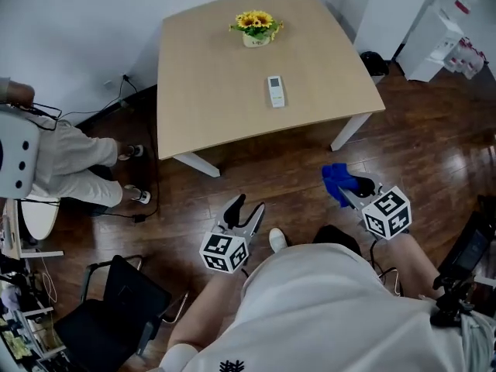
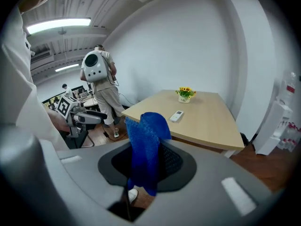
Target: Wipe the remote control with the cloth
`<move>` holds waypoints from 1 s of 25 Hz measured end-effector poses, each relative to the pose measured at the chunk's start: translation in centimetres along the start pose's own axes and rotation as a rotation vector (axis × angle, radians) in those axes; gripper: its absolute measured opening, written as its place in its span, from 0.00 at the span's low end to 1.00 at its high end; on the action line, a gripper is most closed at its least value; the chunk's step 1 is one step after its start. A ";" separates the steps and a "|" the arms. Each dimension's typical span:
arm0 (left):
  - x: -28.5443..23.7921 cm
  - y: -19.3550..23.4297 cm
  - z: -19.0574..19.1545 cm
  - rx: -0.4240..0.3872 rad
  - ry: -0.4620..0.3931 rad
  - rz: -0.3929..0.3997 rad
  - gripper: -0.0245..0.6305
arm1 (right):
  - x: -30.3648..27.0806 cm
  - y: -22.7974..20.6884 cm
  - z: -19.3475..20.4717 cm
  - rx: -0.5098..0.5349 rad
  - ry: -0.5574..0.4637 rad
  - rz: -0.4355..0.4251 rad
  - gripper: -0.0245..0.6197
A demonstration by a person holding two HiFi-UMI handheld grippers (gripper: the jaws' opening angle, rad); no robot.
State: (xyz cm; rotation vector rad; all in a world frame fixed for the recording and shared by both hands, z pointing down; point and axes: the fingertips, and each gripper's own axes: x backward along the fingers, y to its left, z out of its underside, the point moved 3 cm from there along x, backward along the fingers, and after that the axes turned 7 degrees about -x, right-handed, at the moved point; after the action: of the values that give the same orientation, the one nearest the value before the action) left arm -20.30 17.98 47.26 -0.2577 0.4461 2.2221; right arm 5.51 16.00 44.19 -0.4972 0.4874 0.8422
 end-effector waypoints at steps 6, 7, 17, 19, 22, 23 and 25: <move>0.6 -3.3 -0.8 -0.040 -0.071 0.002 0.36 | 3.5 0.8 -0.3 0.039 -0.059 -0.004 0.18; 0.9 -4.4 -1.1 -0.045 -0.086 0.009 0.36 | 4.8 1.2 0.1 0.043 -0.073 -0.005 0.18; 0.7 -18.3 -2.3 -0.151 -0.110 0.018 0.24 | 17.0 0.5 6.0 0.034 -0.149 -0.024 0.17; 0.8 -20.4 -1.8 -0.140 -0.084 0.007 0.24 | 18.1 0.3 7.0 0.032 -0.147 -0.036 0.18; 1.5 -23.6 -0.2 -0.145 -0.050 0.022 0.24 | 19.7 0.4 9.7 0.020 -0.156 -0.033 0.18; 2.0 -24.4 0.3 -0.152 -0.044 0.024 0.24 | 20.0 0.7 10.7 0.017 -0.161 -0.034 0.18; 3.1 -25.3 1.1 -0.164 -0.044 0.008 0.24 | 20.0 1.3 11.9 0.026 -0.172 -0.054 0.17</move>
State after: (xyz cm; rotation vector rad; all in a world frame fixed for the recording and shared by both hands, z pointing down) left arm -2.64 35.47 41.47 -0.2937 0.2413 2.2704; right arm 18.36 35.19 41.50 -0.4079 0.3255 0.8180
